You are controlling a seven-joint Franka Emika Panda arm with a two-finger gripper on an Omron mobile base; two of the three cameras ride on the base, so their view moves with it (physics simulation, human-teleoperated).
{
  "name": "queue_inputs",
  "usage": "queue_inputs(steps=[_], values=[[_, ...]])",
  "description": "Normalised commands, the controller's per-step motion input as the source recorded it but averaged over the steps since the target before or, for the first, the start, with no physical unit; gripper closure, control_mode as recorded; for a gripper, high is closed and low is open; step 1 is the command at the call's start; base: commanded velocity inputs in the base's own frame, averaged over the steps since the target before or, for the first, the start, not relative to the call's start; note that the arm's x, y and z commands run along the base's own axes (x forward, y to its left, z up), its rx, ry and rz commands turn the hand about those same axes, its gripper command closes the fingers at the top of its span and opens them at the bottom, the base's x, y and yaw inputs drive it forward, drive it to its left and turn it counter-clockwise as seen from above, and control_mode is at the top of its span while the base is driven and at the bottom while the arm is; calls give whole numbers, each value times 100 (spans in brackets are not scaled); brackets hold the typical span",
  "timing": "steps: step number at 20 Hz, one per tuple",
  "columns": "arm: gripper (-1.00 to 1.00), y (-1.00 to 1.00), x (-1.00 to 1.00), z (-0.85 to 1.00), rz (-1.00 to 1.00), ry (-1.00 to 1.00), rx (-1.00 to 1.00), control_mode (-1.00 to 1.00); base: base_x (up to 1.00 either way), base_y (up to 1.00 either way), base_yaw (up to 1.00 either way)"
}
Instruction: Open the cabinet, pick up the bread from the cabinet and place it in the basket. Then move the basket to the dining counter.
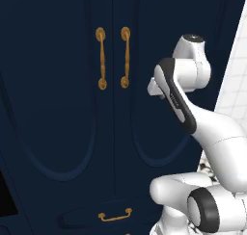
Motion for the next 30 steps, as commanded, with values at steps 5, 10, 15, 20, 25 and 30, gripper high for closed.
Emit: queue_inputs(steps=[5,10,15,20,25,30], values=[[-100,5,-42,0,1,-9,0,-100,0,0,0],[-100,42,-74,27,0,-24,0,-100,0,0,0],[-100,9,-42,25,0,-24,0,-100,0,0,0],[-100,0,-34,-1,0,-15,0,-100,0,0,0],[-100,-17,2,0,0,-8,3,-100,0,0,0],[-100,-6,0,0,0,-4,1,100,-10,-1,0]])
